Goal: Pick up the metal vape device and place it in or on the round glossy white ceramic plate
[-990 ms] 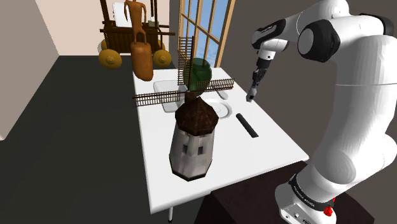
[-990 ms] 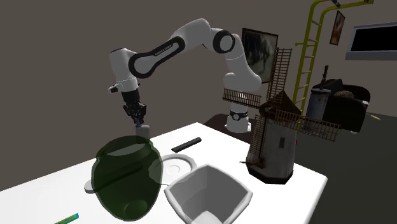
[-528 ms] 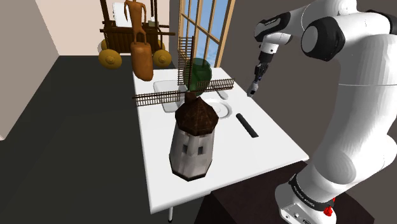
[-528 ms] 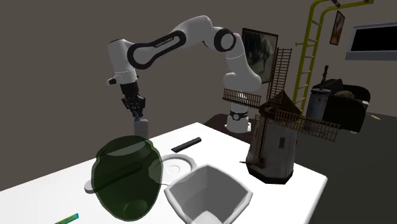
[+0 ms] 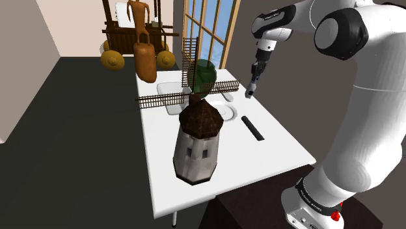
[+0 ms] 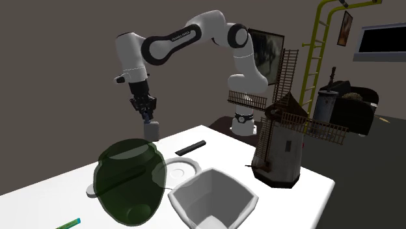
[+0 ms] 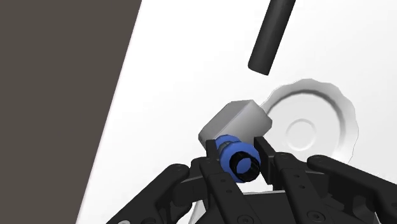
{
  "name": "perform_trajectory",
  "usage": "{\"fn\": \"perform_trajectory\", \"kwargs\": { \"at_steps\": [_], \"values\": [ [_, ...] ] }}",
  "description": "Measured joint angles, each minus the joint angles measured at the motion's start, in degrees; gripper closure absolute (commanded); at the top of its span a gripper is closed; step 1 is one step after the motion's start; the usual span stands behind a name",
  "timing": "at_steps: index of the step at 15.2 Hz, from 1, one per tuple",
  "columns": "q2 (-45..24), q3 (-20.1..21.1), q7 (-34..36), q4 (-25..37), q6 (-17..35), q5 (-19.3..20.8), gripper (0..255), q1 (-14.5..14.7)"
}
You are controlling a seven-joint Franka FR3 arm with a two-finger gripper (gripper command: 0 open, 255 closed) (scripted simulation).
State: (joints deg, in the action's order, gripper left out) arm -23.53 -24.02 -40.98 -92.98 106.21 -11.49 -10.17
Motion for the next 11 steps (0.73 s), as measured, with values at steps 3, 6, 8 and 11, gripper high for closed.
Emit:
{"fn": "perform_trajectory", "kwargs": {
  "at_steps": [3,6,8,11],
  "values": [
    [2.4,0.9,3.9,-2.1,0.2,0.7,255,3.1],
    [3.6,2.0,7.9,-2.9,0.1,1.0,255,5.9],
    [4.4,2.7,10.4,-3.0,-0.2,1.2,255,7.6],
    [5.5,3.8,14.0,-2.8,-1.2,1.5,255,10.0]
  ]
}}
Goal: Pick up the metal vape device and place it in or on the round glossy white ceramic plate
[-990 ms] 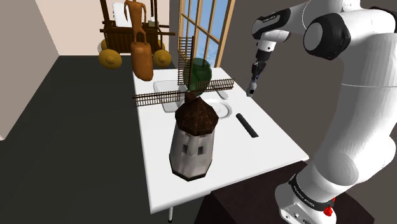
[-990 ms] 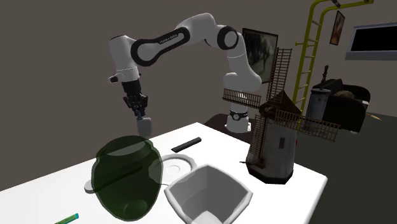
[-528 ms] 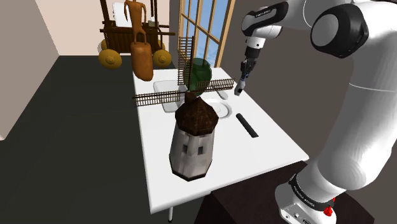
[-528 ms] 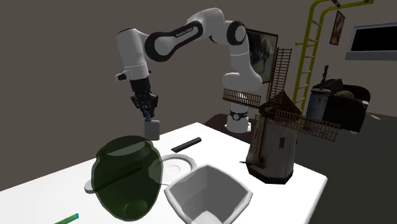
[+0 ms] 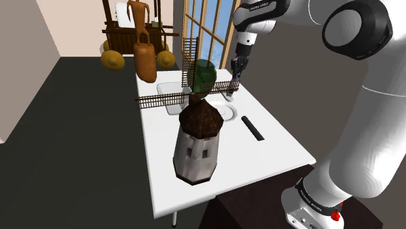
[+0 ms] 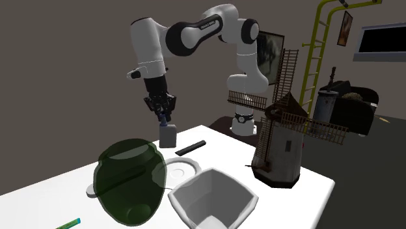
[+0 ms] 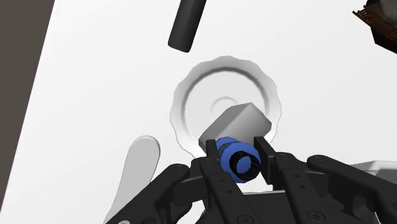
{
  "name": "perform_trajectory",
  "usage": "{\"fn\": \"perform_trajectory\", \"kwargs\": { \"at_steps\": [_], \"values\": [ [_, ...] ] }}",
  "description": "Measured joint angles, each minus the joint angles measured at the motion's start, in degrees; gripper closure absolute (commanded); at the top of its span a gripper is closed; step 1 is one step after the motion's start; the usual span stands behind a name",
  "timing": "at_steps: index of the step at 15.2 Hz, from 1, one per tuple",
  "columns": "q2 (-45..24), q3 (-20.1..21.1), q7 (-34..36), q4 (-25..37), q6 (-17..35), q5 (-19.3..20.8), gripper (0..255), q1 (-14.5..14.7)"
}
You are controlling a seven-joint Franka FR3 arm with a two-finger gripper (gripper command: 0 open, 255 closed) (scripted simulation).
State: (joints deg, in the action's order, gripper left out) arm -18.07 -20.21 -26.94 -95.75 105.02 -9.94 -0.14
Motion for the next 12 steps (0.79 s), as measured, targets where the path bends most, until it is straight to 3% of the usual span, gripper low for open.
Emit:
{"fn": "perform_trajectory", "kwargs": {
  "at_steps": [3,12],
  "values": [
    [0.4,1.0,2.9,-0.3,0.2,0.0,255,1.9],
    [-2.0,1.5,2.4,-3.5,5.6,-1.0,255,2.0]
  ]
}}
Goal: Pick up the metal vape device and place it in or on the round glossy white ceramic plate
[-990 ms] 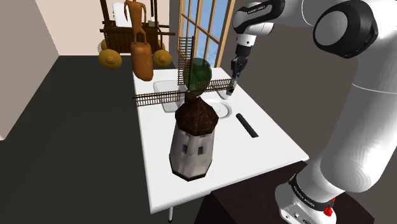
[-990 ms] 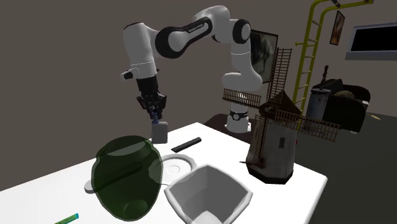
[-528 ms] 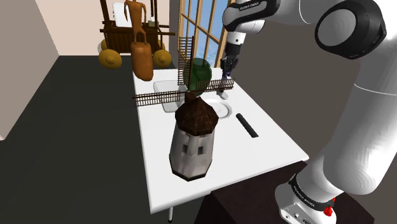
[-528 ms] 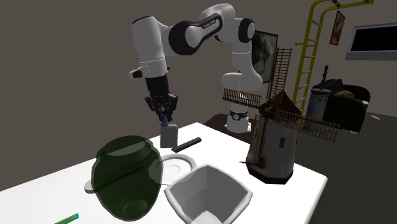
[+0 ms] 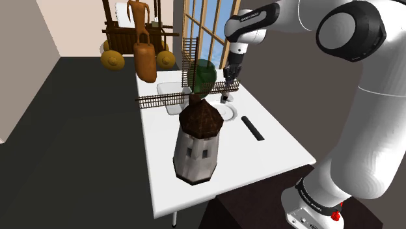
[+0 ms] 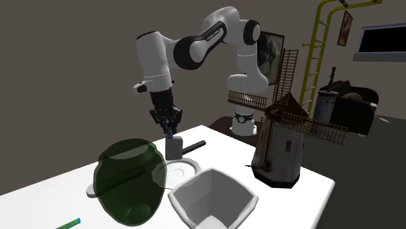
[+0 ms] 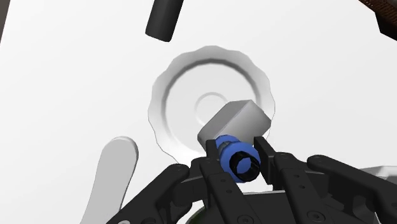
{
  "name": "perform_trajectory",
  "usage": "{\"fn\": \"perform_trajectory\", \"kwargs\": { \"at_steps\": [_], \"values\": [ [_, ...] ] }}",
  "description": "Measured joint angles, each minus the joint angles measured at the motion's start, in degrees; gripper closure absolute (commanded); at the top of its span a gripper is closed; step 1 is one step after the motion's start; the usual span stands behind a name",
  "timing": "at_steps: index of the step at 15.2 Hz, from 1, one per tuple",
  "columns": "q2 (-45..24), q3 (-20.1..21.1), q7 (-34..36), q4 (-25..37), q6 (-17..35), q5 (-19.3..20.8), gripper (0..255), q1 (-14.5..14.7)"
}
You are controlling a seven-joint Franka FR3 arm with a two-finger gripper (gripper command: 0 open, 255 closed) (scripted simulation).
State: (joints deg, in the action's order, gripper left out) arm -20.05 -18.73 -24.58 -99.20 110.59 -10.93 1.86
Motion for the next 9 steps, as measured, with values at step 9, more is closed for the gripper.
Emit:
{"fn": "perform_trajectory", "kwargs": {
  "at_steps": [9],
  "values": [
    [-2.9,0.6,-0.9,-3.2,5.8,-1.3,255,-0.1]
  ]
}}
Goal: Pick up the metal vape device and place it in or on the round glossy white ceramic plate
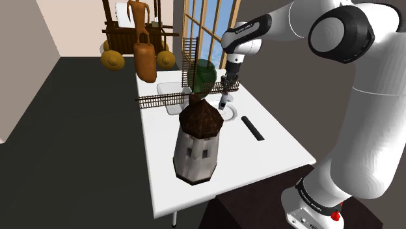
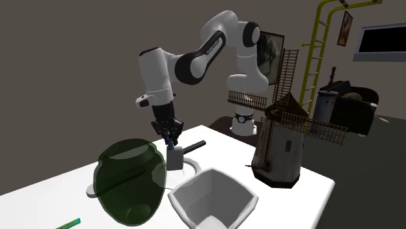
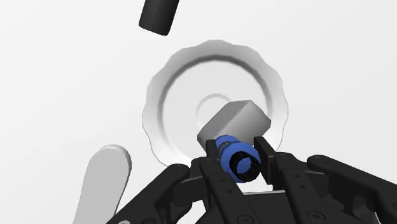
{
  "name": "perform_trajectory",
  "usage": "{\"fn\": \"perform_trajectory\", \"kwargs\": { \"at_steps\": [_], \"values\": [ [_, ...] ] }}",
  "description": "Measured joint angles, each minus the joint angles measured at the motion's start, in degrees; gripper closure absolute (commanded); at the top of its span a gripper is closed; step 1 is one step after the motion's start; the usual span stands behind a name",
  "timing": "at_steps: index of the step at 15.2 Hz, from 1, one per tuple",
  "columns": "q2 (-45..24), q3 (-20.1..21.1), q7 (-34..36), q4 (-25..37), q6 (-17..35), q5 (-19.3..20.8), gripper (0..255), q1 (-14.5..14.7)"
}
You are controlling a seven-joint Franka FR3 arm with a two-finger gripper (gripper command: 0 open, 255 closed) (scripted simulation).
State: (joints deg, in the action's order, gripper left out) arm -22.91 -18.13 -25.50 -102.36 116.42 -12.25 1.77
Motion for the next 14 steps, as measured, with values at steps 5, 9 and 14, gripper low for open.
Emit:
{"fn": "perform_trajectory", "kwargs": {
  "at_steps": [5,9,14],
  "values": [
    [-1.6,0.3,-0.7,-1.0,2.4,-0.7,255,-0.3],
    [-1.7,0.3,-0.7,-1.0,2.6,-0.7,255,-0.3],
    [-1.7,0.3,-0.7,-1.0,2.6,-0.7,0,-0.3]
  ]
}}
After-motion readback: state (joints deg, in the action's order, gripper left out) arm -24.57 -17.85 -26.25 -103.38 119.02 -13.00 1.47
